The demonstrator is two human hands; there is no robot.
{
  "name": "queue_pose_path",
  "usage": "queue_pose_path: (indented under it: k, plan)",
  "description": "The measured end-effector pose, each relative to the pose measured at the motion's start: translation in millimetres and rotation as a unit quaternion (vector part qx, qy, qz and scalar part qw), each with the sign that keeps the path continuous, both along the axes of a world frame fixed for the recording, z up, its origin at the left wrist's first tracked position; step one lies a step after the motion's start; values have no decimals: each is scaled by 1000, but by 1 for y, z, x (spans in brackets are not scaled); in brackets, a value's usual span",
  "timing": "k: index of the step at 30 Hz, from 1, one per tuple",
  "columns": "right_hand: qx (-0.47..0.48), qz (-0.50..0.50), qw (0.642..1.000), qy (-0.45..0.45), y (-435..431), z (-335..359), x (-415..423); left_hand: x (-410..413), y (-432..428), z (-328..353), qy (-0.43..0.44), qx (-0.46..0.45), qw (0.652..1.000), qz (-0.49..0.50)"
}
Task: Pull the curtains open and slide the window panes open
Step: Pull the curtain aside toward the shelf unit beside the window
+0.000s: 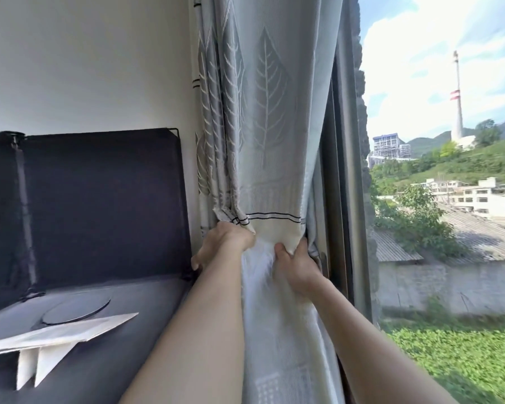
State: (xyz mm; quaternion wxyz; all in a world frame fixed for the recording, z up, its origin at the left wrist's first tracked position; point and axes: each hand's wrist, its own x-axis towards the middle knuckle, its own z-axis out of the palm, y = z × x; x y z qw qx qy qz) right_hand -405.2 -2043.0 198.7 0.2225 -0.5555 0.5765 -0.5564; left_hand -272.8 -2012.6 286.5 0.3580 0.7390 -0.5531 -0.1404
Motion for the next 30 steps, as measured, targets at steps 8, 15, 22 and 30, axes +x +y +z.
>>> queue_pose_path:
  k: [8,15,22,30]
  plan:
    - [68,-42,994,78,-66,9,8,6,-73,-2,27,-14,1000,5]
    - [100,-133,967,195,-97,17,23,10,-99,9,-77,26,995,49]
    - [115,-126,961,216,-91,26,18,13,-97,-4,-89,2,995,48]
    - [164,-59,959,222,-35,20,25,9,-37,-20,-175,65,981,45]
